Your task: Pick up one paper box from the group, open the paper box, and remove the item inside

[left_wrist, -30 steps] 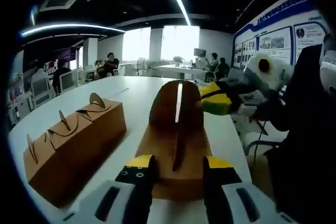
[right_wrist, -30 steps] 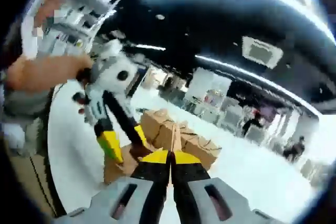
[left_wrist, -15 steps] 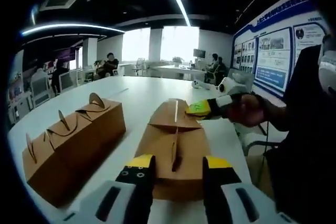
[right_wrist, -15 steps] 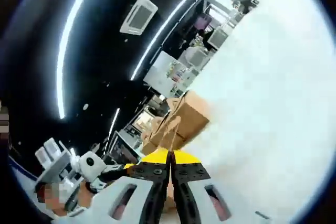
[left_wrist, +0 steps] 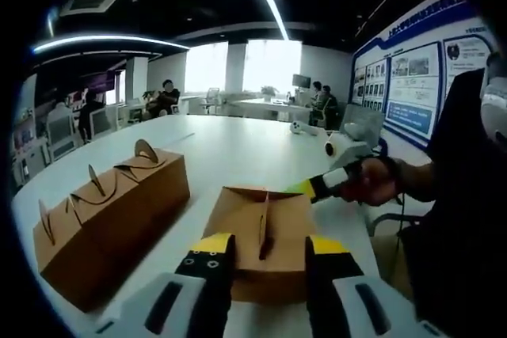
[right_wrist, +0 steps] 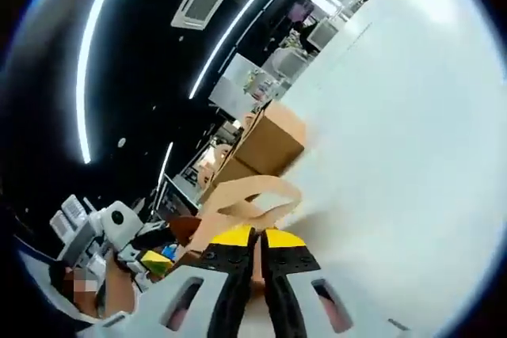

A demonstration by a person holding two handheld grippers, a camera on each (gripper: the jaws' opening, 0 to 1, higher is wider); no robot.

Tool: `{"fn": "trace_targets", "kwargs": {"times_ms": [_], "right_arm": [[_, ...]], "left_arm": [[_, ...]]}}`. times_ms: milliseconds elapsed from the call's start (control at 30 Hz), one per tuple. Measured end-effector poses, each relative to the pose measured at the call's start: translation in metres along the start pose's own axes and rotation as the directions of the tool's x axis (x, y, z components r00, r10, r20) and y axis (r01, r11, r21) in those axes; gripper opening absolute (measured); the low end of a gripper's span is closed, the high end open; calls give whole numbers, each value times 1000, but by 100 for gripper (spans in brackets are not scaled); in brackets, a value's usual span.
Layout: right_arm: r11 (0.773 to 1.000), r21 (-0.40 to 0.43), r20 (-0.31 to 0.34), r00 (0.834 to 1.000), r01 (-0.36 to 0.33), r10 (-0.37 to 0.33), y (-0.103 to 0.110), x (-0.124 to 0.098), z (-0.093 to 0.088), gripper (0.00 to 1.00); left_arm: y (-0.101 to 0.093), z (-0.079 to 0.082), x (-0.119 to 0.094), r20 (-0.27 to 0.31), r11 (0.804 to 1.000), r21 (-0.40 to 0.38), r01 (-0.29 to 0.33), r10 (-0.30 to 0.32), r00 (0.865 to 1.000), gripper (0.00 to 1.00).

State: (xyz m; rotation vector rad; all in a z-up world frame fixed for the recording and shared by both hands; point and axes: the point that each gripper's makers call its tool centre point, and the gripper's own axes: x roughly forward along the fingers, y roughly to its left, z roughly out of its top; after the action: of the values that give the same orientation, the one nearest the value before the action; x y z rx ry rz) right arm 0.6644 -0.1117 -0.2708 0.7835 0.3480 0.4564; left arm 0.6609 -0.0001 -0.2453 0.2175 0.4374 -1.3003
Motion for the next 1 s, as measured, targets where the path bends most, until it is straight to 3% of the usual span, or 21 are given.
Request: {"fn": "trace_targets", "kwargs": {"times_ms": [167,300,333,367,433,500,533,567,600,633,700,767,900,1000], "right_arm": [[978,-206,150,987,-27,58,18,-19,66,14],[911,-411,228,965,-27,131,50,-24,109,20],[879,-472,212,961,-58,177,65,-22,112,20],[833,-548,193,956,-83,222,82,-20,113,20],[703,-702,134,947,-118,293,112,-13,111,20],[574,-800,29,945,-173,326,132,-1,99,21],[538,-813,-47,945,-225,325,134,8,89,24],[527,-802,-119,940,-281,319,133,15,78,26],[531,-795,-138,939,-294,314,131,17,76,27],[560,-763,-189,940,-323,285,121,26,68,26],[582,-745,-226,944,-327,240,102,37,61,26],[669,-697,-198,965,-260,169,74,46,61,24],[760,-625,-163,982,-178,96,33,52,56,17],[796,-572,-225,971,-197,79,19,56,34,10]], "left_arm": [[0,0,0,1,1000,0,1,-1,1000,37],[0,1,0,8,1000,0,3,-3,1000,37],[0,1,0,10,1000,-1,4,-4,1000,37],[0,1,0,9,1000,-1,3,-3,1000,37],[0,1,1,5,1000,-2,0,0,1000,37],[-2,1,1,9,1000,-2,1,-1,1000,37],[-3,1,1,12,1000,-3,2,-2,1000,37],[-3,1,1,14,1000,-4,2,-2,1000,37],[-5,1,1,15,1000,-4,2,-2,1000,37],[-7,1,2,14,1000,-5,0,0,1000,37],[-10,2,3,13,1000,-4,-1,1,1000,36],[-11,1,2,16,1000,-5,1,-1,1000,36],[-6,0,0,27,1000,-4,-5,5,1000,36],[-4,0,0,32,1000,-3,-8,9,999,36]]}}
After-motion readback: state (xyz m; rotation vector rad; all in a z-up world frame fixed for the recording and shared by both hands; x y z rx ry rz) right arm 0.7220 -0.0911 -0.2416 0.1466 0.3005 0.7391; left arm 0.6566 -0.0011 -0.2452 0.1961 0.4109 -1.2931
